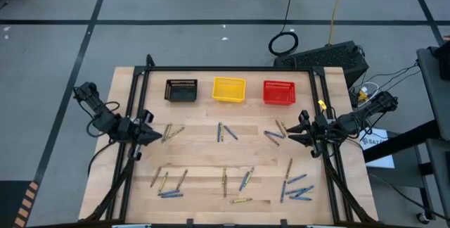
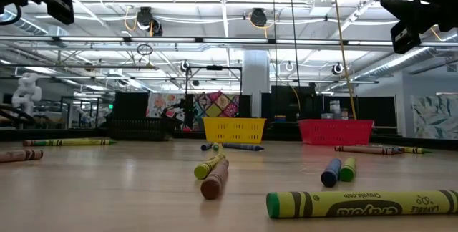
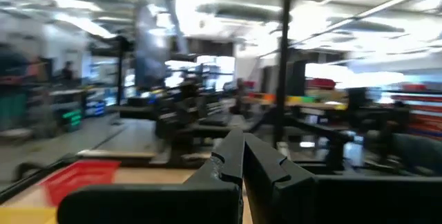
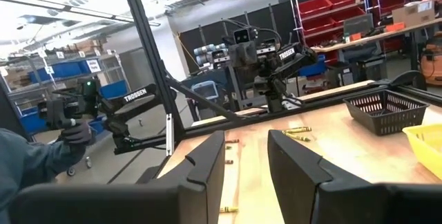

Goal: Sort crayons
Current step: Put the green crayon into the red bin

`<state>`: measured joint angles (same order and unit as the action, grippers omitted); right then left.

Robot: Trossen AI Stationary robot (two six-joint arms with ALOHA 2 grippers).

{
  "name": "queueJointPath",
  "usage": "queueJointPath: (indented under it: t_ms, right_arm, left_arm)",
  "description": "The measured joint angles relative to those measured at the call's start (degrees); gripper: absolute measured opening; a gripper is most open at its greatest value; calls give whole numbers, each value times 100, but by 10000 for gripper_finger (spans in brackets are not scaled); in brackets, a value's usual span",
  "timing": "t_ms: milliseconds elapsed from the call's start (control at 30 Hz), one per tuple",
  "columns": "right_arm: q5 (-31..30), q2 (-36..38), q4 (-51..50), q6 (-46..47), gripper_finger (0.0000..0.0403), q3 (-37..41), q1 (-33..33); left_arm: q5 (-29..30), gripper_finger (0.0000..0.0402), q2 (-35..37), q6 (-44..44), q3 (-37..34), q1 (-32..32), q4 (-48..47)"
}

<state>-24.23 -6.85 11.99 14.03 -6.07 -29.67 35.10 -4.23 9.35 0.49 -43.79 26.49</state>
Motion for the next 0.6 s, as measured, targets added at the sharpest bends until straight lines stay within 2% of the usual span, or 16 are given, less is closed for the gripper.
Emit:
queueJointPath:
  t_ms: [100, 200, 467, 600]
  right_arm:
    - [0, 0, -2, -6, 98, 0, 0]
    - [0, 0, -4, -14, 98, 0, 0]
    - [0, 0, -17, -16, 98, 0, 0]
    - [0, 0, -17, -16, 98, 0, 0]
  left_arm:
    - [358, 8, 2, -41, 2, 2, 265]
    - [314, 8, 2, -421, 2, 0, 542]
    - [420, 8, 2, -453, 7, 0, 666]
    - [740, 8, 2, -647, 7, 0, 772]
